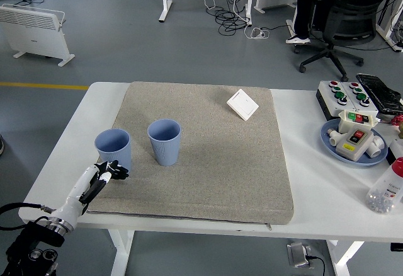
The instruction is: Push cup pick cup insert cup
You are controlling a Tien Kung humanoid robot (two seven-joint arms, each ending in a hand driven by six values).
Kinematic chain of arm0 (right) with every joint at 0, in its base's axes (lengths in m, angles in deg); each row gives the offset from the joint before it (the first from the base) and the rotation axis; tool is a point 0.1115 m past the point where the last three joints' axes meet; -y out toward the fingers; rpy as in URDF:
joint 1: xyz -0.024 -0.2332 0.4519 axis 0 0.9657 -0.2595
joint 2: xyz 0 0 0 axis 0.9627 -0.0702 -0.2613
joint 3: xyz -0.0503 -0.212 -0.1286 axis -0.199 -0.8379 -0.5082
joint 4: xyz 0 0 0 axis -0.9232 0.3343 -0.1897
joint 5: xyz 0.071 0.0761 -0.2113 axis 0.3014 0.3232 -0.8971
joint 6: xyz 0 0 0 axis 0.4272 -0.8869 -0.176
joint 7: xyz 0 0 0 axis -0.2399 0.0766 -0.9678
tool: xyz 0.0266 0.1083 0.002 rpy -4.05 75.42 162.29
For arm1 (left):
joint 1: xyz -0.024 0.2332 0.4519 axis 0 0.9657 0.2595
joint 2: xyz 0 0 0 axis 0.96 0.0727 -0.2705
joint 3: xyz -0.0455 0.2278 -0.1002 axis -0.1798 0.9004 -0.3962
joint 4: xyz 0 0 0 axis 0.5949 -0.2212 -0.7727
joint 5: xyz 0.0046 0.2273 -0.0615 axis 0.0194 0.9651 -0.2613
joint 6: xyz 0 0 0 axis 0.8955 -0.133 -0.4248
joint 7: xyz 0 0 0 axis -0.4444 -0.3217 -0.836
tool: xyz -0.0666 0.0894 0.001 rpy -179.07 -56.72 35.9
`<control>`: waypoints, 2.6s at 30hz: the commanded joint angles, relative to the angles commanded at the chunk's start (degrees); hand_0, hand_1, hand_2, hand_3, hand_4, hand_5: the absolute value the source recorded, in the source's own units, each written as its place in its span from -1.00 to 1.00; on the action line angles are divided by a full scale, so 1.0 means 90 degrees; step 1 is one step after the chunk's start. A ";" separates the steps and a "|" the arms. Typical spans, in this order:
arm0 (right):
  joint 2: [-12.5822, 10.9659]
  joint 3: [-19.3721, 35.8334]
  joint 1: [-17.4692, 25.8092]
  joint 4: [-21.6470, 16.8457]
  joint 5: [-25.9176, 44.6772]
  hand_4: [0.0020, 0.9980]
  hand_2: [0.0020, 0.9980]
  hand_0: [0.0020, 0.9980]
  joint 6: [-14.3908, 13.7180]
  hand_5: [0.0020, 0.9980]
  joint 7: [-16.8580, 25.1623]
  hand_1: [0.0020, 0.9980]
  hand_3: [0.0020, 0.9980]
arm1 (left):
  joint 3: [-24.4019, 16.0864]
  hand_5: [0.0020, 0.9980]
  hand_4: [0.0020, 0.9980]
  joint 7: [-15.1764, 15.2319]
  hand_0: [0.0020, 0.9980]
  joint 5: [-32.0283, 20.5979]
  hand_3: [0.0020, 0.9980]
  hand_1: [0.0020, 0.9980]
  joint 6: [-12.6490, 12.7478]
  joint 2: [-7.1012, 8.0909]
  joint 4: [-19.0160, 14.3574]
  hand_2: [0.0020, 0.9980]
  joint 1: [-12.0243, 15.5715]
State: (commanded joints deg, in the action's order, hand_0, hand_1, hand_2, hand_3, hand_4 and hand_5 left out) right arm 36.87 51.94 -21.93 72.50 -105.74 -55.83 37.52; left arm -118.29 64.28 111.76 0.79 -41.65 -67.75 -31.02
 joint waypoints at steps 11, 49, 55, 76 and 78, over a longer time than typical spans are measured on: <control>0.0024 -0.0028 0.0002 0.0000 -0.0011 -0.74 0.48 0.55 -0.0003 -0.01 -0.0008 0.39 0.15 | -0.0050 1.00 0.17 0.0005 0.36 -0.0023 0.03 0.17 -0.0044 -0.0085 0.0138 0.09 -0.0173; 0.0036 -0.0113 0.0004 0.0000 0.0007 -0.75 0.48 0.54 -0.0011 -0.01 -0.0014 0.39 0.15 | -0.0143 1.00 0.17 0.0084 0.40 0.0741 0.02 0.17 -0.0056 -0.0309 0.1369 0.07 -0.1197; 0.0038 -0.0131 0.0006 0.0000 0.0031 -0.75 0.48 0.54 -0.0011 -0.01 -0.0012 0.39 0.15 | -0.0243 1.00 0.17 0.0115 0.40 0.0777 0.02 0.17 -0.0052 -0.0260 0.1491 0.07 -0.1289; 0.0059 -0.0190 -0.0013 0.0000 0.0001 -0.75 0.48 0.54 -0.0007 -0.01 -0.0013 0.39 0.15 | -0.0021 1.00 0.17 0.0322 0.40 0.1237 0.02 0.17 0.0030 -0.0225 0.2058 0.07 -0.1762; 0.0059 -0.0193 -0.0013 0.0000 0.0000 -0.75 0.48 0.54 -0.0007 -0.01 -0.0012 0.39 0.15 | -0.0023 1.00 0.17 0.0341 0.40 0.1285 0.02 0.16 0.0042 -0.0222 0.2101 0.06 -0.1794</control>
State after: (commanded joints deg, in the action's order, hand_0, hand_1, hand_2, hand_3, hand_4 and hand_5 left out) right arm 37.41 50.21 -22.05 72.50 -105.74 -55.89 37.41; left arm -118.50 67.35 123.32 1.17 -43.65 -48.84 -47.17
